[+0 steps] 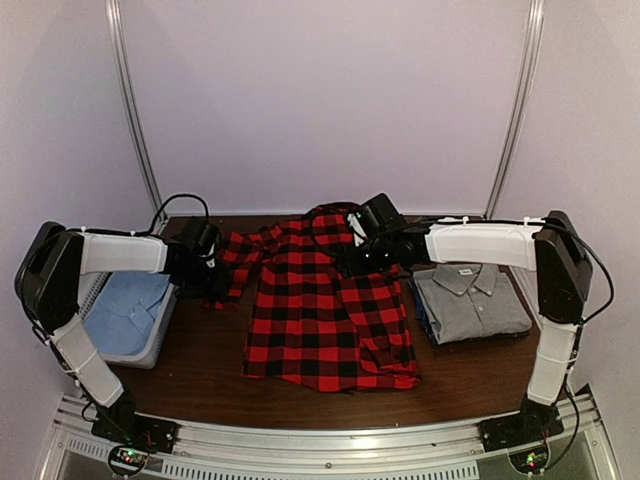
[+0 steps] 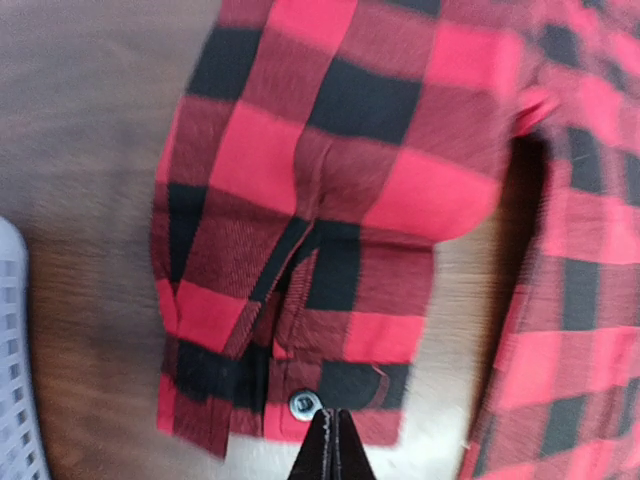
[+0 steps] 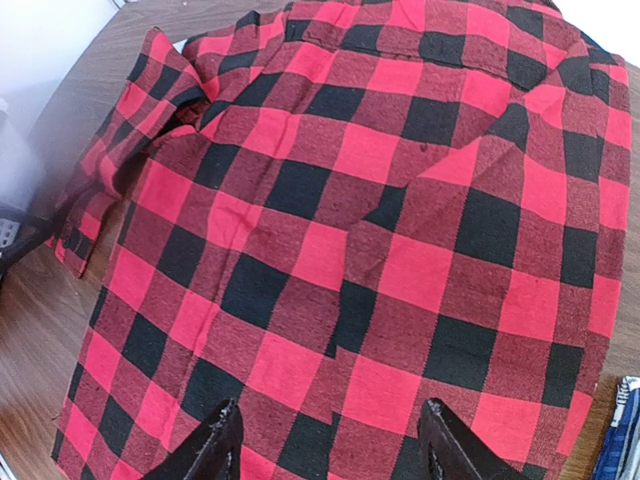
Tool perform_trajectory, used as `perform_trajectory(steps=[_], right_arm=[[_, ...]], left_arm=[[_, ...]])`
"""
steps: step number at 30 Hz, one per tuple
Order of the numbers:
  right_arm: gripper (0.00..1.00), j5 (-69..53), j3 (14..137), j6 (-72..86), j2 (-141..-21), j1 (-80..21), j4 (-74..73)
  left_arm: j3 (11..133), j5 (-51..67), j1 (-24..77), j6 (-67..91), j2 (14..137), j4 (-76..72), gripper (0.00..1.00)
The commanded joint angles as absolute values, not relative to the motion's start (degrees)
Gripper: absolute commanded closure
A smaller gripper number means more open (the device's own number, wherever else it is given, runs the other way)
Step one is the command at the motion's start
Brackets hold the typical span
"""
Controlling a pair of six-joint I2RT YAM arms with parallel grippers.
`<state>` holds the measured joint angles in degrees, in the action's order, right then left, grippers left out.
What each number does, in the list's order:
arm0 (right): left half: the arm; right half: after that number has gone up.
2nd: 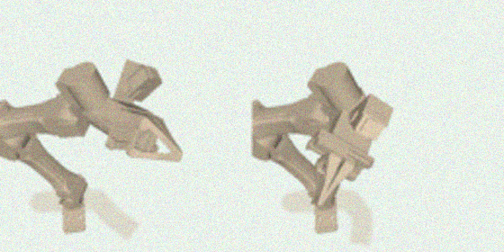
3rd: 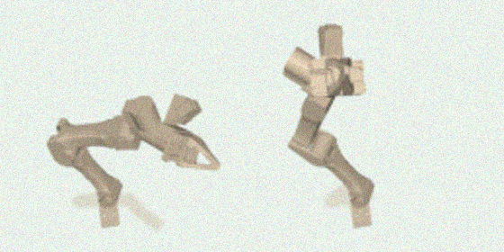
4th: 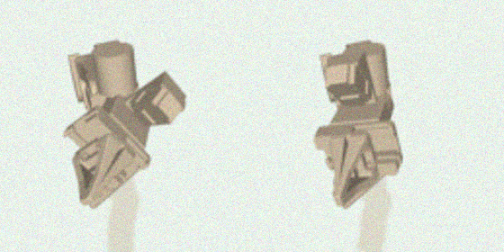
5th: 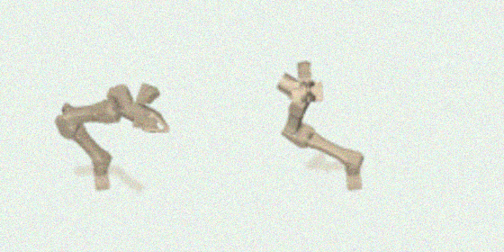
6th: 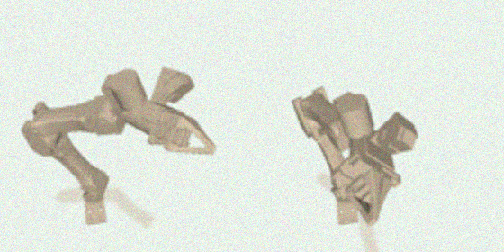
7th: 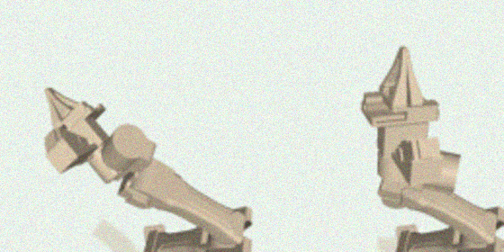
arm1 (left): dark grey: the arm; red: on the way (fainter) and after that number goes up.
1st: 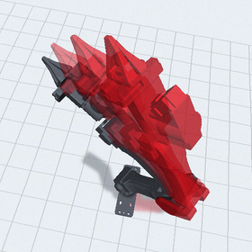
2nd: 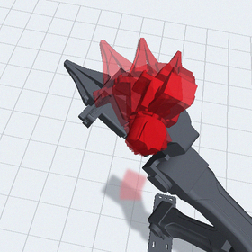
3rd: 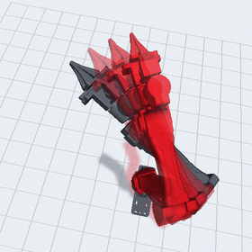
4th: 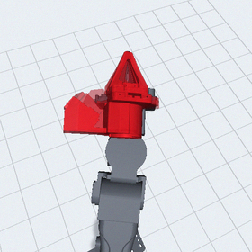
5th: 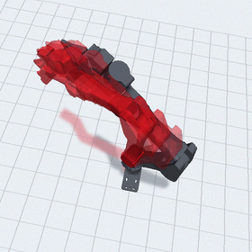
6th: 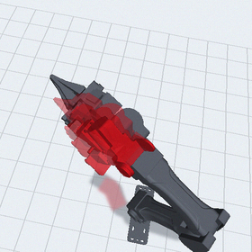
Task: Fold and stack the long sleeve shirts
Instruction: Pick up the sleeve from the center of the board.
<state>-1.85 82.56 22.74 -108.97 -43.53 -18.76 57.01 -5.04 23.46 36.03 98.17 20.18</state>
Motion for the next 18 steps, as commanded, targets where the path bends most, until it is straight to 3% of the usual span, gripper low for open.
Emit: perform_trajectory(steps=[1,8,11,18], right_arm=[[0.39,-0.26,84.83,23.29,-109.18,-44.33,-19.5],[0.39,-0.26,86.24,23.16,-110.31,-44.95,-20.44],[0.39,-0.26,85.95,23.11,-110.09,-45.08,-20.72],[0.39,-0.26,84.31,23.2,-108.9,-45.15,-20.59]], left_arm=[[56.87,-4.11,23.55,35.95,91.38,20.9,0.98],[60.51,-6.12,21.86,34.51,94.02,24.05,0.57],[61.48,-4.28,20.9,33.14,97.4,22.74,0.51],[62.62,-2.76,20.65,31.82,103.45,21.27,0.49]])
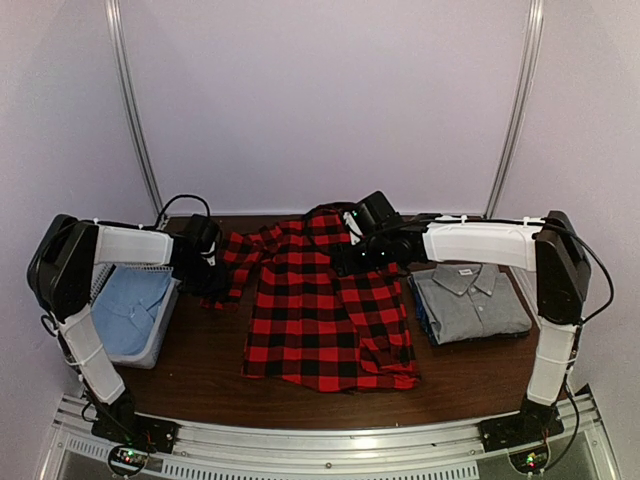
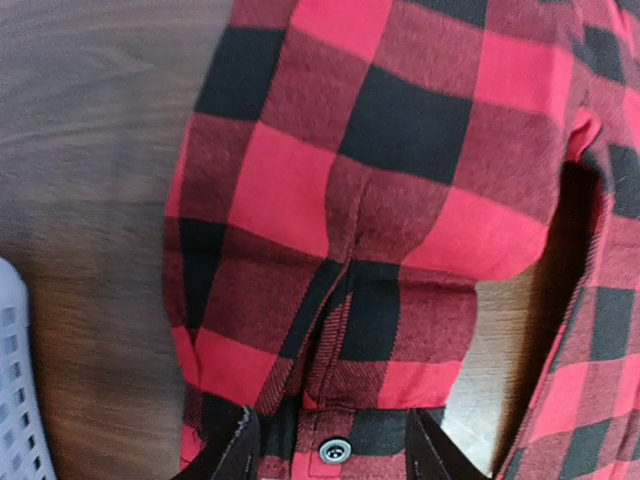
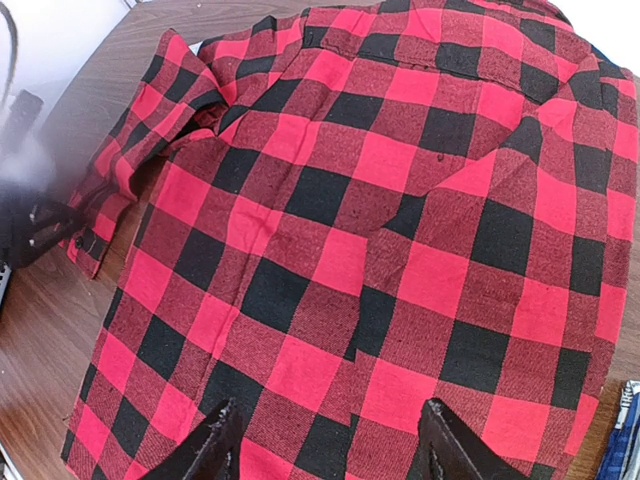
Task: Fold and stack the long sleeve shirts
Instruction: Pick up the sleeve from the center of the board.
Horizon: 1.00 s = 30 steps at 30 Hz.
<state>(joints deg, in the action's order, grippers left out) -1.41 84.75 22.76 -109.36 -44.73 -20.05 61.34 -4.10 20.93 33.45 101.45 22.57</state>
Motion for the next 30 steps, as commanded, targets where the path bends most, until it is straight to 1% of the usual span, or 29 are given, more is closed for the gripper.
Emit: perform_trajectory(steps=[1,7,9,13,23,26,30], right_arm=[[0.39,-0.26,84.04,23.28,-108.75,-45.17,-20.49],[0.39,-0.26,83.73,23.29,-108.72,-45.59,-20.48],[0.39,-0.26,83.86,23.23,-108.8,-45.85,-20.48],[0.39,1.31,84.47,23.07,-109.28,-46.59,-20.84],[0.39,2.69,85.1,22.85,-110.12,-48.05,-21.12],[0.39,2.7,85.12,22.85,-110.21,-48.38,-20.93],[0.39,2.71,84.72,22.85,-110.13,-48.56,-20.62]], left_arm=[[62.35,-2.54,20.65,31.82,104.0,21.07,0.48],[59.4,-2.17,20.65,32.32,105.36,19.69,0.48],[58.29,-3.26,20.65,32.48,105.39,19.56,0.5],[56.94,-4.67,20.65,33.02,106.12,20.28,0.58],[56.16,-8.91,22.44,32.95,108.11,22.22,0.64],[56.43,-9.85,22.8,33.2,108.4,22.92,0.64],[56.43,-10.33,23.09,33.26,108.62,23.07,0.69]])
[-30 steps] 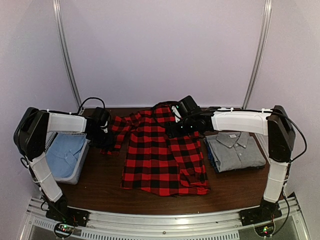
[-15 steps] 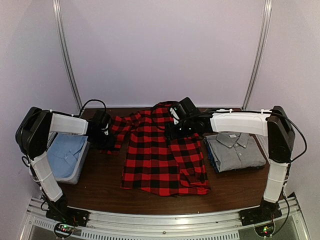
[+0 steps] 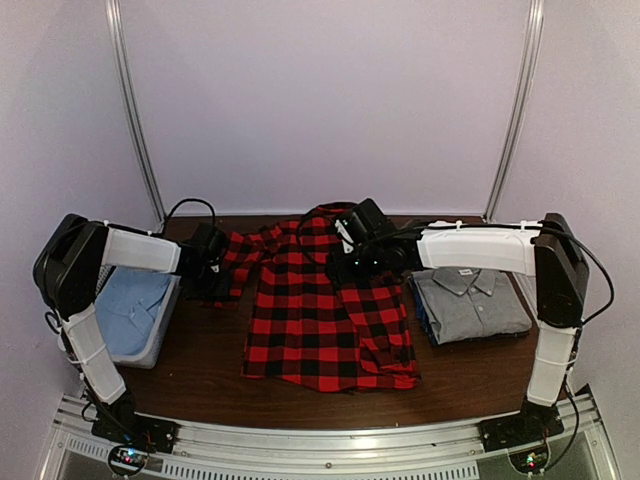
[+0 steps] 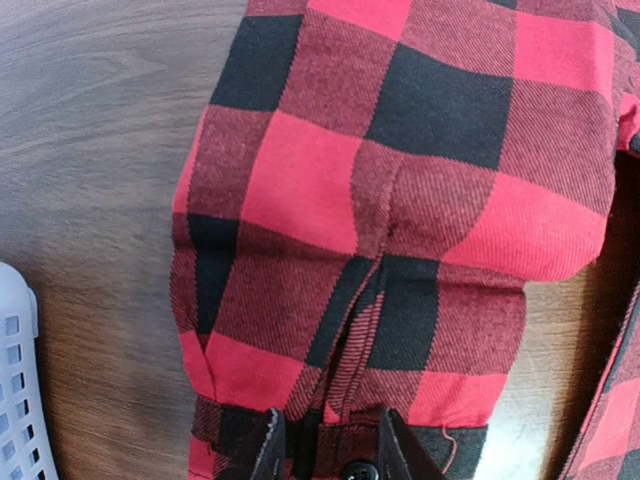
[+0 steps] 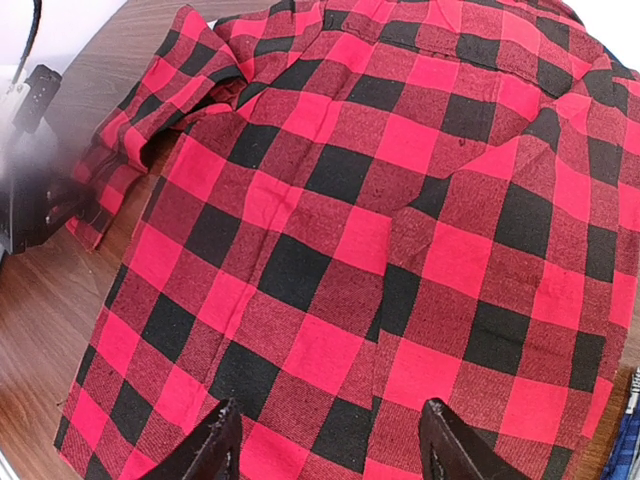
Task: Fold and stack the long sleeve shirts
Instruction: Pick up the sleeve from the center of the board.
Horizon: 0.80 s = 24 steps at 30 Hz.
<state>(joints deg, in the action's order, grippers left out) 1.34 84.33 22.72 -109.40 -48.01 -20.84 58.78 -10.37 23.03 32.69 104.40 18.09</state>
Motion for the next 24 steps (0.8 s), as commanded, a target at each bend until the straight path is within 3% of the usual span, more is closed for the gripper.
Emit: perform_trajectory(steps=[1,12,24], right_arm=[[0.39,2.68,84.54,22.85,-110.13,-48.6,-20.57],[0.39,2.48,84.55,22.94,-110.13,-49.04,-20.21],[0.39,1.87,83.87,22.71,-108.61,-49.89,-16.31]], left_arm=[[56.5,-10.29,23.19,33.3,108.7,23.03,0.71],[57.44,-10.14,23.64,33.31,107.76,22.94,1.0],[59.57,-8.83,23.64,30.0,94.19,24.67,1.0]])
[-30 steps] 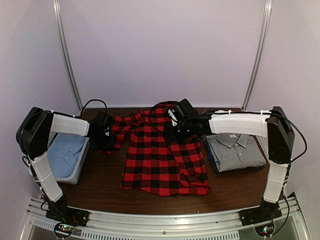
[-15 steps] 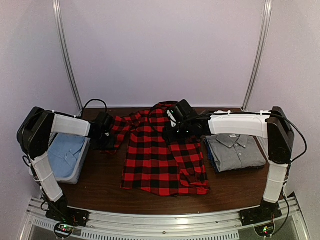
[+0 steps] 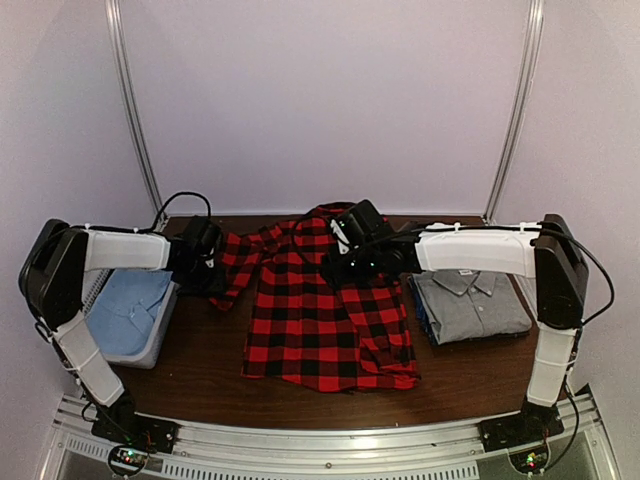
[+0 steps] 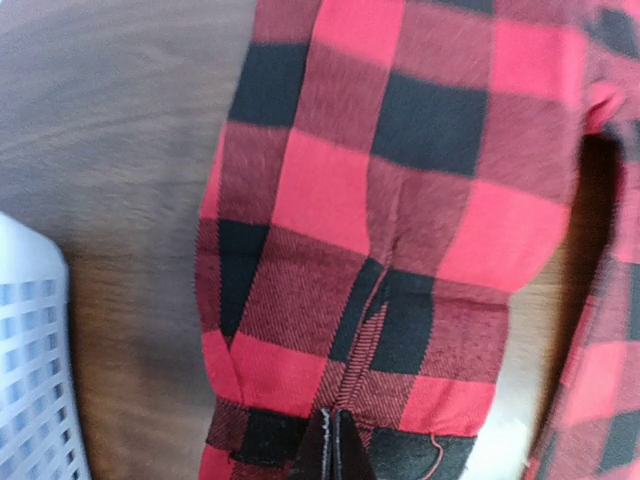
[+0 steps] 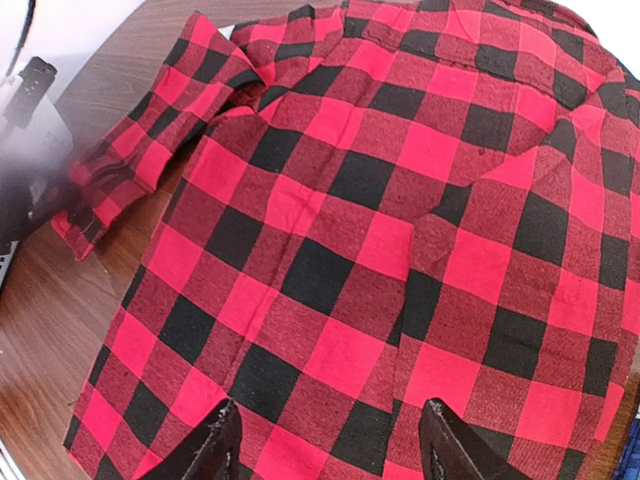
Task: Fold and stack the long sleeve shirts
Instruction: Pick up the sleeve from the center of the board, then pass from the left arm to the right
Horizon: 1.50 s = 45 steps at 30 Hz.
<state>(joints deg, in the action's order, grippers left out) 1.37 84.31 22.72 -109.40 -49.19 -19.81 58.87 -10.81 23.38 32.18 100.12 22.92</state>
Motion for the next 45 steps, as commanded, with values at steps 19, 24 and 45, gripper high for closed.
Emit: perform_trajectory(steps=[19,24,45], right_arm=[[0.18,13.43,86.51,-7.06,-111.87,-66.77,5.74],[0.07,21.16,94.67,-13.87,-120.07,-70.44,5.32],[0.03,39.99,120.07,-26.93,-144.68,-71.31,6.63]], left_arm=[[66.8,6.88,23.73,25.6,86.85,29.92,1.0],[67.73,8.09,23.73,25.95,86.79,30.14,1.0],[67.76,9.14,23.73,26.72,86.47,30.1,1.0]])
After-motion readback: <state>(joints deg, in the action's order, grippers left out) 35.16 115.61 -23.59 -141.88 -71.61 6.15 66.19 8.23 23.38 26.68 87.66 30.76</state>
